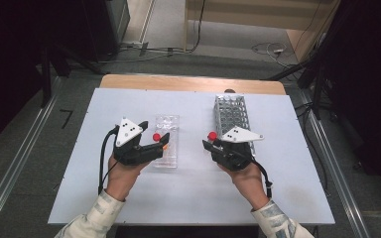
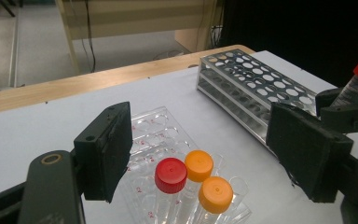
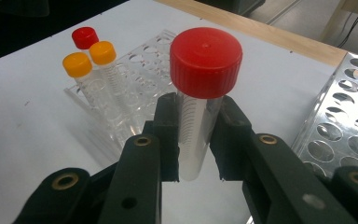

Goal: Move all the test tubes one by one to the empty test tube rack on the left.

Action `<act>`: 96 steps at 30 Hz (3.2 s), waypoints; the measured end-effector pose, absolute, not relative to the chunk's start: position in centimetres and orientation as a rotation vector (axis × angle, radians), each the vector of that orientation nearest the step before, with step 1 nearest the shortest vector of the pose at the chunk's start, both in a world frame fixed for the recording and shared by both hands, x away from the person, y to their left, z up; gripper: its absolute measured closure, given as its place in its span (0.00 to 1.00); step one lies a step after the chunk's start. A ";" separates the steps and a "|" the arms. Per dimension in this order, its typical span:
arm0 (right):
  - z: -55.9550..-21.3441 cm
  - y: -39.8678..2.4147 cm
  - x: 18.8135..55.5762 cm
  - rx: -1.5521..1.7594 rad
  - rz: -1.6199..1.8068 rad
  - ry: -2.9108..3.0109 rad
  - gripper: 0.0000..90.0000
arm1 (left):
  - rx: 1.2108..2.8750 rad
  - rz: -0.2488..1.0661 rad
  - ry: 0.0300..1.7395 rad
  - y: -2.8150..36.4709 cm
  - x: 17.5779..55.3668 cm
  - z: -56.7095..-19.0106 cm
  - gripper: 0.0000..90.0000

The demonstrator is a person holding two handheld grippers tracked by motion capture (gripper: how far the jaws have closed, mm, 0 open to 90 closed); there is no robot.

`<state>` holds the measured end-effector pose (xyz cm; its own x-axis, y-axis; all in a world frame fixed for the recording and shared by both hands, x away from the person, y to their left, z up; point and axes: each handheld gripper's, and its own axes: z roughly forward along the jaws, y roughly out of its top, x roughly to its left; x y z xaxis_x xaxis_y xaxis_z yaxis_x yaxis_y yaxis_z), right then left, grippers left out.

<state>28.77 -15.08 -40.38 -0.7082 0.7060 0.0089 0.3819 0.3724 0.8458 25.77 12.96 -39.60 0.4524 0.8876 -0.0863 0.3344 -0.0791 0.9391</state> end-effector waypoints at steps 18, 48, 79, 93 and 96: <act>-40.5 -14.6 27.6 0.916 1.268 2.316 0.79 | 1.641 0.650 1.079 13.1 25.7 -39.5 0.26; -40.8 -13.5 26.4 0.858 1.270 2.363 0.79 | 1.642 0.643 1.073 13.0 25.6 -39.5 0.26; -41.5 -11.6 26.4 0.824 1.270 2.407 0.79 | 1.657 0.628 1.046 12.3 25.3 -39.4 0.26; -41.6 -10.7 26.6 0.815 1.270 2.416 0.79 | 1.683 0.572 0.986 11.4 24.7 -39.1 0.27; -41.8 -10.4 26.8 0.820 1.266 2.418 0.79 | 1.697 0.551 0.956 11.1 24.4 -38.9 0.29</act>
<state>26.78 -10.44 -41.76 -0.7958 0.6055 0.0061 0.3502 0.4520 0.8204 24.43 11.05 -38.91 0.5727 0.8141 -0.0964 0.3250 -0.1175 0.9384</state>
